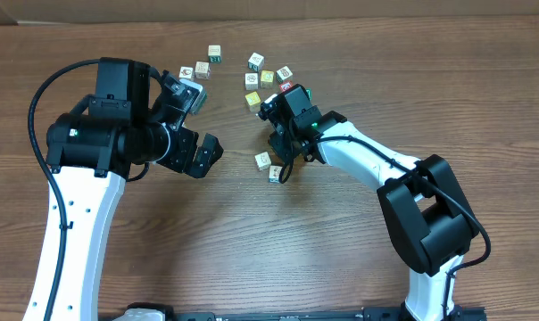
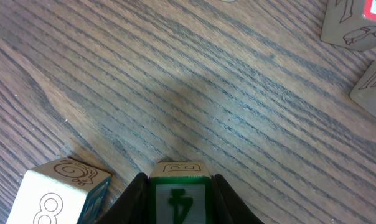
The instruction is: Form a circle
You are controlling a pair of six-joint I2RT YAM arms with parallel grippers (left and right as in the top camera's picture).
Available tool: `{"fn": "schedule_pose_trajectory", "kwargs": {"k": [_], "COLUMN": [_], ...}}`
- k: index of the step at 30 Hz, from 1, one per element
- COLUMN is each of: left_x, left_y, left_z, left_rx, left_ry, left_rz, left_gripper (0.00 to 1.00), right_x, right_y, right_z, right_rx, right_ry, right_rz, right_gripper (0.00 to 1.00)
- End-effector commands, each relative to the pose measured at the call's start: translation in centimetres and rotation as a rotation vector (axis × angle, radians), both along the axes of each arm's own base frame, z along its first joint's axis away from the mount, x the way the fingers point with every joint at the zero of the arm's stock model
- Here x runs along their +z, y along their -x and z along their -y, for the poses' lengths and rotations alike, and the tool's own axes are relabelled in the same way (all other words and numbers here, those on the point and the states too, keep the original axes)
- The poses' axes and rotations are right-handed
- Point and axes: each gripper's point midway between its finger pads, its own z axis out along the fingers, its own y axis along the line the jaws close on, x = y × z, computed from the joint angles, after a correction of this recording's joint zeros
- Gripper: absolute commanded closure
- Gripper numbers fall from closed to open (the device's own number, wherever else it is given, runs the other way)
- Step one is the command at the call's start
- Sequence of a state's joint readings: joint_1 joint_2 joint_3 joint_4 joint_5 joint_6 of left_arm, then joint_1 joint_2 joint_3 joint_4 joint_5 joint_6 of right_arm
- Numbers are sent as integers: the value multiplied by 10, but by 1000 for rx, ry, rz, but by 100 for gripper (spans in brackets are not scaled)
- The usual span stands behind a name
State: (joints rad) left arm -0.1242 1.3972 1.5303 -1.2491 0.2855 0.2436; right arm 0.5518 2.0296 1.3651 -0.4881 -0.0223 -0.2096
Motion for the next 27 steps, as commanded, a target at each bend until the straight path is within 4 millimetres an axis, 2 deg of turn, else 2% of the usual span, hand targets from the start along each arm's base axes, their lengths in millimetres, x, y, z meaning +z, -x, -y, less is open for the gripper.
{"fn": "schedule_pose_trajectory", "kwargs": {"k": [1,17,27], "left_x": [-2,-2,-2], "left_y": [0,0,0], "left_z": [3,3,3], "left_rx": [-28,-28,-28], "left_ry": [7,7,7], "left_rz": [-3,-3,-3], "left_gripper": [0,0,1], "right_x": [25,20,21], "right_y": [-7,0,6], "right_z": [-4,0,-10], "right_rx": [-30,-234,-211], "right_ry": [-52,-112,-112], "right_rz": [37,-60,-59], "right_gripper": [79,79,80]}}
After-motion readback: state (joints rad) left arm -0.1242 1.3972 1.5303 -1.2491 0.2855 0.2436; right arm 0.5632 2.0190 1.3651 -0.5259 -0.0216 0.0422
